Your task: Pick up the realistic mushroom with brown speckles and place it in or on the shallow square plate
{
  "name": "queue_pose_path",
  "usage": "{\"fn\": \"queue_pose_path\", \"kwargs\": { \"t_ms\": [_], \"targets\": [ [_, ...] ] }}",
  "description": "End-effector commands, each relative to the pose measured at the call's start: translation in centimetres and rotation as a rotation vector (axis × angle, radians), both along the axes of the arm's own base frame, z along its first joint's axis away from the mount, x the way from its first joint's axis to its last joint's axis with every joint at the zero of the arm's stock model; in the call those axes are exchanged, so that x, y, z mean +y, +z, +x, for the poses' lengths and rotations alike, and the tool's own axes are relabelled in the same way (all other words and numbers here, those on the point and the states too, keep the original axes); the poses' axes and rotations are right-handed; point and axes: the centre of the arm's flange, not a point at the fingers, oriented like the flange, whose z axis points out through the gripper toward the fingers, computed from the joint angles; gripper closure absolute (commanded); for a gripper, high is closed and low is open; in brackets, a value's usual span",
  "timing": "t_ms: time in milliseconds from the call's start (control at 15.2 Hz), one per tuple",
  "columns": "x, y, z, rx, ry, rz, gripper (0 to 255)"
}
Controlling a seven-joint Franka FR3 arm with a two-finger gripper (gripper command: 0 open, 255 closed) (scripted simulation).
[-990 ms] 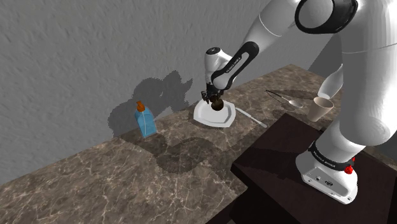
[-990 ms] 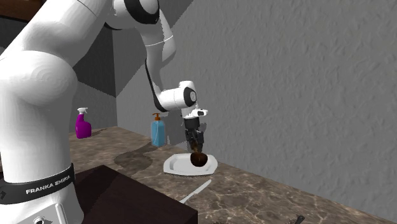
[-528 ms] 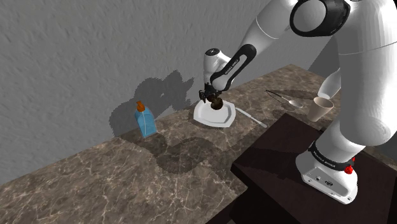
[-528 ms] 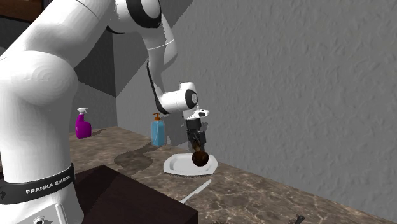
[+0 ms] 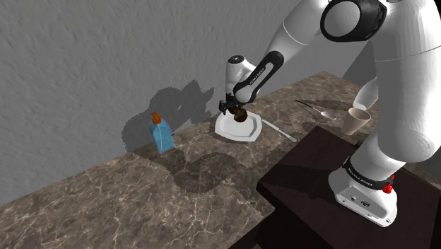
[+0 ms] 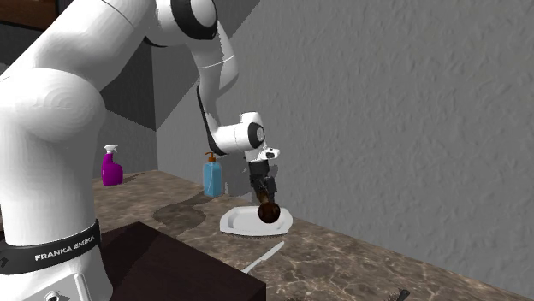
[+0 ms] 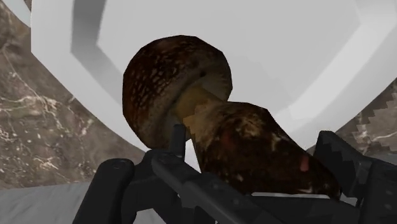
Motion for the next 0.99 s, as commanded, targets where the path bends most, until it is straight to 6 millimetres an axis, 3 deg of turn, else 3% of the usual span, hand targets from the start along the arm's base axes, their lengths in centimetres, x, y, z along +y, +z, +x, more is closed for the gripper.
{"fn": "queue_pose_path", "kwargs": {
  "t_ms": [0, 132, 198, 462, 924],
  "targets": [
    [-0.1, -2.2, -1.6, 0.098, -0.013, -0.023, 0],
    [0.4, -3.1, -1.9, 0.098, -0.013, -0.025, 0],
    [-0.7, -3.1, -1.8, 0.098, -0.012, -0.022, 0],
    [0.0, 1.9, -2.0, 0.098, -0.012, -0.022, 0],
    [0.0, 1.9, -2.0, 0.098, -0.012, -0.022, 0]
  ]
}}
